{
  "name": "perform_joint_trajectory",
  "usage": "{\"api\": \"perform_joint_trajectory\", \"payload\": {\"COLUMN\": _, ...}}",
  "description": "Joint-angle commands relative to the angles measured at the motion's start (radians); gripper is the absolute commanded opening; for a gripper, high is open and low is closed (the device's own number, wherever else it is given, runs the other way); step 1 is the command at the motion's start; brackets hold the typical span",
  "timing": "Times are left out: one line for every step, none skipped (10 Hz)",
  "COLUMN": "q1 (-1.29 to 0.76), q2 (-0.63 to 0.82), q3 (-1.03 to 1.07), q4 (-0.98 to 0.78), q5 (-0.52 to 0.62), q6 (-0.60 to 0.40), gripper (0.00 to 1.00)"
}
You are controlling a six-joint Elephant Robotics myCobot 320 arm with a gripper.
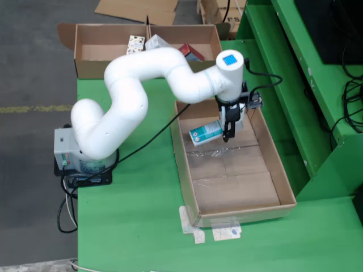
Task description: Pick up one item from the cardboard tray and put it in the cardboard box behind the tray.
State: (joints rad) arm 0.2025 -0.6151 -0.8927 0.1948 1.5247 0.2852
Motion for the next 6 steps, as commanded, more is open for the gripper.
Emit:
{"api": "perform_joint_trajectory", "payload": {"q1": 0.001, "q2": -0.292, "q3": 0.893, "q4": -0.439, "q5": 0.007, "q6": 0.005, "gripper": 0.0}}
{"api": "perform_joint_trajectory", "payload": {"q1": 0.001, "q2": -0.292, "q3": 0.893, "q4": -0.439, "q5": 0.007, "q6": 0.005, "gripper": 0.0}}
{"api": "perform_joint_trajectory", "payload": {"q1": 0.003, "q2": -0.302, "q3": 0.893, "q4": -0.256, "q5": -0.023, "q6": 0.0, "gripper": 0.0}}
{"api": "perform_joint_trajectory", "payload": {"q1": 0.003, "q2": -0.302, "q3": 0.893, "q4": -0.256, "q5": -0.023, "q6": 0.0, "gripper": 0.0}}
{"api": "perform_joint_trajectory", "payload": {"q1": 0.007, "q2": -0.303, "q3": 0.893, "q4": -0.187, "q5": -0.043, "q6": -0.003, "gripper": 0.0}}
{"api": "perform_joint_trajectory", "payload": {"q1": 0.007, "q2": -0.303, "q3": 0.893, "q4": -0.187, "q5": -0.043, "q6": -0.003, "gripper": 0.0}}
